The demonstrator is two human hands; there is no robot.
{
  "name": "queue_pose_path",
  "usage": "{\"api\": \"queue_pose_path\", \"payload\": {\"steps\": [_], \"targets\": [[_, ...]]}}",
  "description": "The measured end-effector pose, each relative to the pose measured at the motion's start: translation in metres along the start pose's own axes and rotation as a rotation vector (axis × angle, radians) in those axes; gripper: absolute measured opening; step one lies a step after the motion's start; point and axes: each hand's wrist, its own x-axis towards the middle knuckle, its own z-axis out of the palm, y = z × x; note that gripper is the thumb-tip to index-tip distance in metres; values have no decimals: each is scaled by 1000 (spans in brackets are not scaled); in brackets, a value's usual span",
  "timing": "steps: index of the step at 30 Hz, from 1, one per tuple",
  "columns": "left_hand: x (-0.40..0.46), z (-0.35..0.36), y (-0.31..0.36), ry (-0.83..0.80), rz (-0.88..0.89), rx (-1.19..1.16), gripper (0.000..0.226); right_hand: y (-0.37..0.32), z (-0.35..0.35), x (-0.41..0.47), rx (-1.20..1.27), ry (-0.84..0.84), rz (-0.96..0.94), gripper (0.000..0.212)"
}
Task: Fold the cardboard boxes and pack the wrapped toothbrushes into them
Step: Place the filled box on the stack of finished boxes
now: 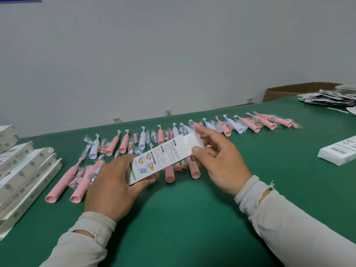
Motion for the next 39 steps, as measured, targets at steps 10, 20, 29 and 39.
{"api": "queue_pose_path", "payload": {"steps": [10, 20, 29, 39], "targets": [[-1, -3, 3, 3, -3, 62, 72, 0, 6, 0, 5, 78, -8, 30], [-1, -6, 7, -16, -8, 88, 73, 2, 4, 1, -13, 123, 50, 13], [-3, -9, 16, -36, -40, 123, 77, -4, 10, -6, -111, 68, -19, 14], [-13, 15, 34, -245, -124, -487, 53, 3, 20, -4, 62, 357, 219, 35]]}}
